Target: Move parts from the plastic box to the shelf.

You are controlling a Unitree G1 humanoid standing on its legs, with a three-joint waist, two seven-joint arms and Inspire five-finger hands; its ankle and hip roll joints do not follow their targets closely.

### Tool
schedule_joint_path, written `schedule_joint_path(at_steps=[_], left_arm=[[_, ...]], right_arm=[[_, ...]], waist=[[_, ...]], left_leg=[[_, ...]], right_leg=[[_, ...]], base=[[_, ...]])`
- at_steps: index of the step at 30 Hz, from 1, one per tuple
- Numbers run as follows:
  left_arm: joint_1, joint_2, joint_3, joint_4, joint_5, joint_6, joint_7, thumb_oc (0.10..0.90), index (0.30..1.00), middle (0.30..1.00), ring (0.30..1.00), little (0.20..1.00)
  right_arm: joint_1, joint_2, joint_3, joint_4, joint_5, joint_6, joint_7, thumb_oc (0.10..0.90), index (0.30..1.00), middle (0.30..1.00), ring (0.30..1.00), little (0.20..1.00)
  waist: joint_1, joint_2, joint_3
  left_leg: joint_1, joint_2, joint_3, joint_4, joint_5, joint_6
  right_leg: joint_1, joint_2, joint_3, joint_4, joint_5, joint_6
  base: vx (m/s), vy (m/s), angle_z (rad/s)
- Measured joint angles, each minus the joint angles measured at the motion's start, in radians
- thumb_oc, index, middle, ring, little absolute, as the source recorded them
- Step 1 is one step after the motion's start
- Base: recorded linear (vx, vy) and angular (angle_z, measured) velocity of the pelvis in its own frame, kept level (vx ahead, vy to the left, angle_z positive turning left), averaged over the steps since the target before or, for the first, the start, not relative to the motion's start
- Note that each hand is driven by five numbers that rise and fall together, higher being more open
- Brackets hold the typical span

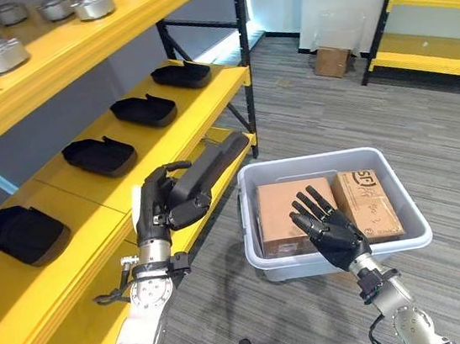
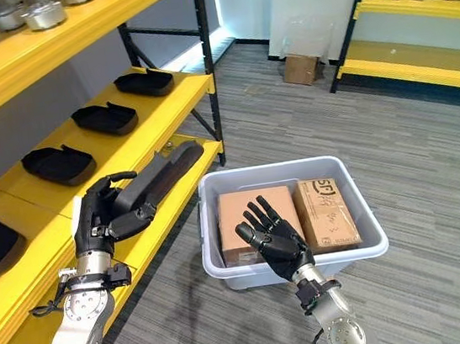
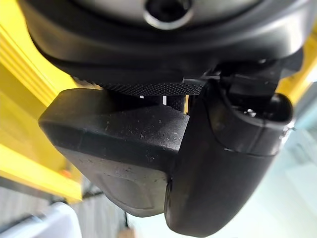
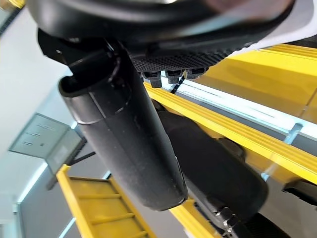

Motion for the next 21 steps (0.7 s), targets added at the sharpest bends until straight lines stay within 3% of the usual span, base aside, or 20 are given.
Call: schedule_joint_path(at_steps=[6, 10, 11, 12, 14, 15, 16, 17, 18, 19, 20, 21], left_arm=[[0.079, -0.002, 0.06, 0.005, 0.0, -0.01, 0.009, 0.4, 0.3, 0.3, 0.3, 0.3], [0.108, -0.003, 0.086, 0.005, 0.001, -0.016, 0.005, 0.4, 0.3, 0.3, 0.3, 0.3], [0.106, -0.003, 0.086, 0.005, 0.0, -0.019, -0.003, 0.4, 0.3, 0.3, 0.3, 0.3], [0.089, -0.003, 0.085, -0.005, 0.001, -0.036, -0.034, 0.4, 0.3, 0.3, 0.3, 0.3], [0.086, -0.003, 0.079, 0.004, 0.001, -0.037, -0.039, 0.4, 0.3, 0.3, 0.3, 0.3], [0.048, -0.002, 0.059, 0.035, -0.001, -0.036, -0.042, 0.4, 0.3, 0.3, 0.3, 0.3], [0.045, 0.001, 0.061, 0.034, 0.0, -0.04, -0.042, 0.4, 0.3, 0.3, 0.3, 0.3], [0.045, -0.001, 0.058, 0.035, 0.001, -0.05, -0.043, 0.4, 0.3, 0.3, 0.3, 0.3], [0.048, -0.002, 0.044, 0.035, 0.006, -0.052, -0.045, 0.4, 0.3, 0.3, 0.3, 0.3], [0.053, 0.021, 0.056, 0.025, 0.01, -0.107, -0.044, 0.4, 0.3, 0.3, 0.3, 0.3], [0.018, 0.062, 0.105, 0.009, 0.014, -0.142, -0.042, 0.4, 0.3, 0.3, 0.3, 0.3], [0.033, 0.044, 0.161, 0.011, 0.027, -0.154, -0.036, 0.4, 0.3, 0.3, 0.3, 0.3]], right_arm=[[0.001, -0.005, -0.002, 0.005, 0.001, 0.031, 0.007, 0.9, 1.0, 1.0, 1.0, 1.0], [0.006, -0.015, 0.001, 0.003, -0.001, 0.04, 0.008, 0.9, 1.0, 1.0, 1.0, 1.0], [0.017, -0.021, -0.001, 0.0, -0.005, 0.041, 0.007, 0.9, 1.0, 1.0, 1.0, 1.0], [0.048, -0.04, -0.009, -0.015, -0.04, 0.042, 0.004, 0.9, 1.0, 1.0, 1.0, 1.0], [0.052, -0.047, -0.027, -0.017, -0.04, 0.041, 0.005, 0.9, 1.0, 1.0, 1.0, 1.0], [0.075, -0.042, -0.047, -0.018, -0.044, 0.045, 0.004, 0.9, 1.0, 1.0, 1.0, 1.0], [0.088, -0.045, -0.049, -0.034, -0.064, 0.046, 0.004, 0.9, 1.0, 1.0, 1.0, 1.0], [0.087, -0.067, -0.062, -0.057, -0.075, 0.049, 0.007, 0.9, 1.0, 1.0, 1.0, 1.0], [0.095, -0.088, -0.096, -0.068, -0.078, 0.053, 0.007, 0.9, 1.0, 1.0, 1.0, 1.0], [0.099, -0.084, -0.133, -0.051, -0.078, 0.056, 0.024, 0.9, 1.0, 1.0, 1.0, 1.0], [0.064, -0.057, -0.139, -0.024, -0.079, 0.063, 0.043, 0.9, 1.0, 1.0, 1.0, 1.0], [0.039, -0.046, -0.157, 0.008, -0.079, 0.066, 0.043, 0.9, 1.0, 1.0, 1.0, 1.0]], waist=[[0.053, 0.012, 0.008], [0.079, 0.031, 0.027], [0.075, 0.027, 0.03], [0.033, -0.001, 0.047], [0.027, -0.006, 0.05], [0.001, -0.037, 0.062], [-0.014, -0.063, 0.061], [-0.031, -0.073, 0.066], [-0.045, -0.07, 0.066], [-0.082, -0.076, 0.029], [-0.081, -0.128, 0.043], [-0.05, -0.099, 0.044]], left_leg=[[-0.034, 0.0, -0.065, 0.018, 0.014, -0.021], [-0.041, 0.004, -0.056, 0.007, -0.019, 0.005], [-0.052, 0.017, 0.019, 0.006, -0.065, 0.046], [-0.088, 0.097, 0.268, 0.048, -0.144, 0.062], [-0.085, 0.124, 0.347, 0.076, -0.155, 0.056], [-0.109, 0.156, 0.463, 0.213, -0.163, 0.043], [-0.121, 0.202, 0.478, 0.345, -0.157, 0.015], [-0.116, 0.206, 0.371, 0.434, -0.161, 0.019], [-0.081, 0.193, 0.337, 0.506, -0.102, 0.062], [-0.051, 0.1, 0.259, 0.257, 0.017, -0.075], [-0.038, 0.149, 0.287, 0.4, -0.102, -0.043], [0.064, 0.202, 0.305, 0.356, -0.196, -0.081]], right_leg=[[-0.068, 0.003, -0.053, 0.161, -0.095, -0.025], [-0.076, 0.007, -0.091, 0.233, -0.125, -0.042], [-0.062, -0.002, -0.132, 0.214, -0.117, -0.048], [-0.029, -0.027, -0.259, 0.171, -0.103, -0.064], [-0.024, -0.046, -0.303, 0.17, -0.105, -0.069], [0.002, -0.09, -0.353, 0.169, -0.1, -0.071], [0.007, -0.121, -0.355, 0.167, -0.089, -0.057], [-0.007, -0.173, -0.338, 0.191, -0.077, -0.038], [-0.023, -0.233, -0.315, 0.26, -0.075, -0.03], [-0.256, -0.17, -0.192, 0.288, -0.099, -0.091], [-0.264, -0.158, -0.188, 0.161, 0.094, -0.056], [-0.272, -0.138, -0.17, 0.172, 0.103, -0.045]], base=[[-0.07, -0.038, 0.3], [-0.03, -0.028, 0.31], [-0.04, -0.004, 1.88], [-0.08, 0.073, 1.79], [-0.14, 0.168, 1.2], [-0.13, 0.258, 0.73], [-0.11, 0.308, 0.48], [-0.09, 0.411, -0.01], [-0.05, 0.415, 0.52], [0.0, 0.585, 1.28], [0.05, 0.683, 1.09], [0.07, 0.697, 1.27]])
